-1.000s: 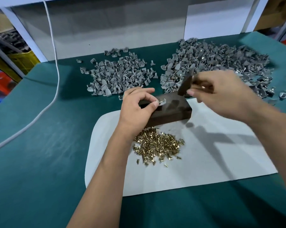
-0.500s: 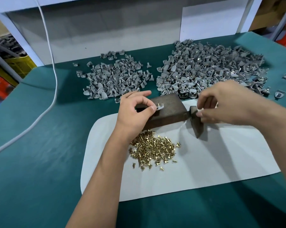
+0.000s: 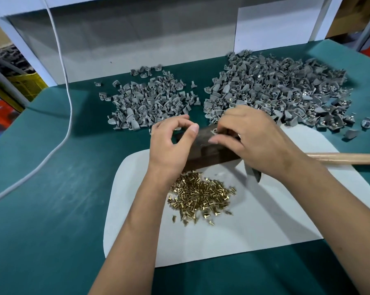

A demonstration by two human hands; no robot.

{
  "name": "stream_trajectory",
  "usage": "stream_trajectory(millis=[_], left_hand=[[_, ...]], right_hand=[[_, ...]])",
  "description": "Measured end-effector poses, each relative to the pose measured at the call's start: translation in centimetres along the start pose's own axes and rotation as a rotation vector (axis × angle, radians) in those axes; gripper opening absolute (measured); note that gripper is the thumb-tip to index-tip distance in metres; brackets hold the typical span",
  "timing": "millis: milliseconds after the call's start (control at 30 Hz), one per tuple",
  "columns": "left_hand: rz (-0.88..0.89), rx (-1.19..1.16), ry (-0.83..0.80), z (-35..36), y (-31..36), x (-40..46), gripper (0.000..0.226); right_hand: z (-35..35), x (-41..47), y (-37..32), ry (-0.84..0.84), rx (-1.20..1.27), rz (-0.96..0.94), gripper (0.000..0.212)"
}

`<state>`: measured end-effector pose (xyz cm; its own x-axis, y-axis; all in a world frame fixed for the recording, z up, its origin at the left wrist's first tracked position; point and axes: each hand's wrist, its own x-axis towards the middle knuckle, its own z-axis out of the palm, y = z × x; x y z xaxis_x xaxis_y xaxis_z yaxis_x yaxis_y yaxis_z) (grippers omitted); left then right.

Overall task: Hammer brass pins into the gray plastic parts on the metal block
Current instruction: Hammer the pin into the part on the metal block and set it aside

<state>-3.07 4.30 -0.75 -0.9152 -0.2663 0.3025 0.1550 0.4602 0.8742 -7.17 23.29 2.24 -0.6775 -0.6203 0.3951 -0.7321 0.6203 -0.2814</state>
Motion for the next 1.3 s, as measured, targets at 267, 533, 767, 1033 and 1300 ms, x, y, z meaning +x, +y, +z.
stream_trajectory(millis=[267, 533, 767, 1033, 1300], left_hand=[[-0.01, 0.023, 0.109, 0.2, -0.5, 0.1, 0.031], [-0.032, 0.018, 0.162, 0.1, -0.8, 0.3, 0.022], [-0.074, -0.042, 0.167, 0.1, -1.1, 0.4, 0.031], [-0.123, -0.076, 0.194, -0.2, -1.5, 0.6, 0.044], [-0.068, 0.416, 0.195, -1.9, -4.2, 1.2, 0.035]], right_hand=[[-0.9, 1.5, 4.6, 0.083, -0.071, 0.222, 0.041], [-0.1, 1.8, 3.4, 0.014, 0.051, 0.335, 0.047], [0.4, 2.5, 2.1, -0.03, -0.004, 0.286, 0.052], [-0.2, 1.9, 1.9, -0.059, 0.024, 0.3, 0.059], [-0.4, 1.7, -1.1, 0.073, 0.066, 0.167, 0.028]])
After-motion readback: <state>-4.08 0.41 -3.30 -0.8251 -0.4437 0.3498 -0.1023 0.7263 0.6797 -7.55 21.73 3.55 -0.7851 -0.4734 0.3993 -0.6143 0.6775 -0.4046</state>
